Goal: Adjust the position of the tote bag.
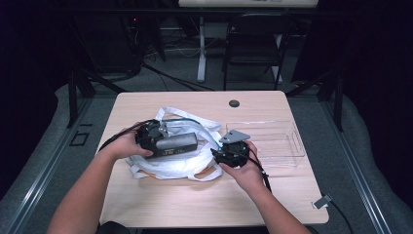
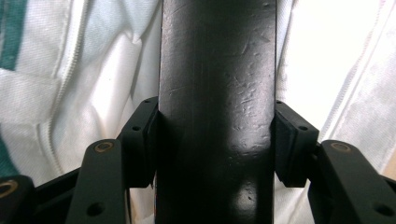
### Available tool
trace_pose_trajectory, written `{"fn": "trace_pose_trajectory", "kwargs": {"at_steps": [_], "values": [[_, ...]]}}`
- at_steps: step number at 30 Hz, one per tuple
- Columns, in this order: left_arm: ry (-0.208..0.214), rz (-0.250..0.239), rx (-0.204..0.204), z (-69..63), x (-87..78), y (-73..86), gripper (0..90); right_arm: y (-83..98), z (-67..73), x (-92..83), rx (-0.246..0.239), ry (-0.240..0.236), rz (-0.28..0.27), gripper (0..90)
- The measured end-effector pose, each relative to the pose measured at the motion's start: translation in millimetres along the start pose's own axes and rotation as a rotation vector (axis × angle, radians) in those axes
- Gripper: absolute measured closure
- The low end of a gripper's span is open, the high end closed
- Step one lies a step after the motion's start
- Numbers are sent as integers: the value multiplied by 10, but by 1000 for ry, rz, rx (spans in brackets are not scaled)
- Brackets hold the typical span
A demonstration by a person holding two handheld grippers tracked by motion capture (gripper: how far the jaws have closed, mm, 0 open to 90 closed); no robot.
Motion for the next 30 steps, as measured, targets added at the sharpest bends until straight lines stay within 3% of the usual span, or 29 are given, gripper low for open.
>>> {"fn": "trace_pose_trajectory", "kwargs": {"at_steps": [7,15,23,28,30], "values": [[-20,-19,-5,11,-112,38,432,1,14,12,-2,-3,2,422],[-27,-66,-16,-27,-259,82,432,-11,71,34,-34,-36,16,408],[-50,-79,-23,-19,-463,105,432,-79,133,71,-72,-56,46,399],[-48,-101,-24,-22,-545,100,433,-169,148,46,-112,-85,59,454],[-43,-103,-21,-25,-561,91,433,-204,132,26,-100,-114,63,456]]}}
Point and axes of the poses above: each handheld gripper's, and its own axes: x roughly forward along the jaws, y roughly out of its underside, z roughly to its left, the point moved 1 cm from there along x, roughly forward along the jaws
